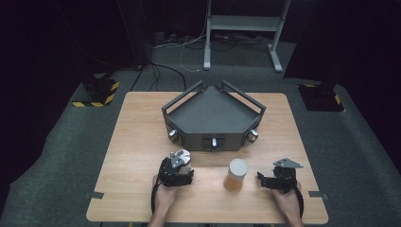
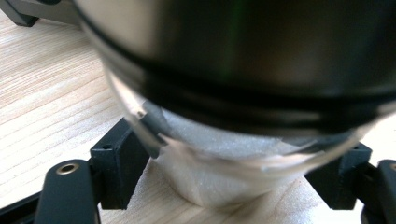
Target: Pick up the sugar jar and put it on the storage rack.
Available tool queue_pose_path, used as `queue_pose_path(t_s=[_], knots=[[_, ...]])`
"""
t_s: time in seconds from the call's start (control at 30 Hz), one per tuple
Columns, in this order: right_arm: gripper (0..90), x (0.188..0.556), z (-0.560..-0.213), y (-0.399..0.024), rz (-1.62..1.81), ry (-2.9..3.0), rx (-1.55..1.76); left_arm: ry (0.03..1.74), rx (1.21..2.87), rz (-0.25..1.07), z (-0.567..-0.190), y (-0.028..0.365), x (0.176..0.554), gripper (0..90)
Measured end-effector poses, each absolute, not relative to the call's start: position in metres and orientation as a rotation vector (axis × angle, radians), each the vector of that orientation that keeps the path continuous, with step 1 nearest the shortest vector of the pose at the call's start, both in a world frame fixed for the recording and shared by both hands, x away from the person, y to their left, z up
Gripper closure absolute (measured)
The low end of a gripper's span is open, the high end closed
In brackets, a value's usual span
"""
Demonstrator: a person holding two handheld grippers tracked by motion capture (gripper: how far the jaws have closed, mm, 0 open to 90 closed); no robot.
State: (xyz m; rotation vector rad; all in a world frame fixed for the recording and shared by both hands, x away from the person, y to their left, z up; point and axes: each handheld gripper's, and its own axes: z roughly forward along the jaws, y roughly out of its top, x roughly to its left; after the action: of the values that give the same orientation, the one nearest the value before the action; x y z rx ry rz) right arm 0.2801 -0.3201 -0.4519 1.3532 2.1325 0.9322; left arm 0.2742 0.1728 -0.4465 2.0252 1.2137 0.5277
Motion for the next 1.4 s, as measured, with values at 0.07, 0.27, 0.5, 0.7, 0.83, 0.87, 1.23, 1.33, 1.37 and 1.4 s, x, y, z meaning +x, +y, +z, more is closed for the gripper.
queue_pose_path(t_s=[0.07, 0.27, 0.5, 0.7, 0.83, 0.87, 1.23, 1.33, 1.37, 1.4], knots=[[8.0, 0.2801, -0.4519, -0.3201, 0.932, 2.132, 1.354, 1.216, 2.027, 0.531, -0.4465, 0.1719, 0.2745, 25.0], [8.0, 0.2801, -0.4518, -0.3201, 0.932, 2.132, 1.354, 1.216, 2.02, 0.526, -0.4473, 0.1724, 0.2752, 28.0], [8.0, 0.2801, -0.4518, -0.3201, 0.932, 2.132, 1.354, 1.216, 2.018, 0.532, -0.4475, 0.1732, 0.2746, 30.7], [8.0, 0.2801, -0.4519, -0.3201, 0.932, 2.132, 1.353, 1.214, 2.018, 0.539, -0.448, 0.1724, 0.2738, 31.0], [8.0, 0.2801, -0.4518, -0.3201, 0.932, 2.132, 1.353, 1.211, 2.019, 0.543, -0.4481, 0.1722, 0.2735, 31.2], [8.0, 0.2801, -0.4518, -0.3201, 0.932, 2.132, 1.353, 1.211, 2.019, 0.543, -0.4481, 0.1722, 0.2735, 31.3], [8.5, 0.2798, -0.4519, -0.3202, 0.933, 2.13, 1.355, 1.214, 2.02, 0.561, -0.4482, 0.1696, 0.2713, 31.6], [8.4, 0.2798, -0.4519, -0.3201, 0.933, 2.13, 1.355, 1.214, 2.023, 0.567, -0.4478, 0.1684, 0.2709, 31.6], [8.4, 0.2798, -0.4519, -0.3201, 0.933, 2.13, 1.355, 1.217, 2.017, 0.564, -0.4477, 0.1687, 0.2707, 31.6], [8.4, 0.2798, -0.4519, -0.3201, 0.933, 2.13, 1.355, 1.217, 2.017, 0.564, -0.4477, 0.1687, 0.2707, 31.6]])
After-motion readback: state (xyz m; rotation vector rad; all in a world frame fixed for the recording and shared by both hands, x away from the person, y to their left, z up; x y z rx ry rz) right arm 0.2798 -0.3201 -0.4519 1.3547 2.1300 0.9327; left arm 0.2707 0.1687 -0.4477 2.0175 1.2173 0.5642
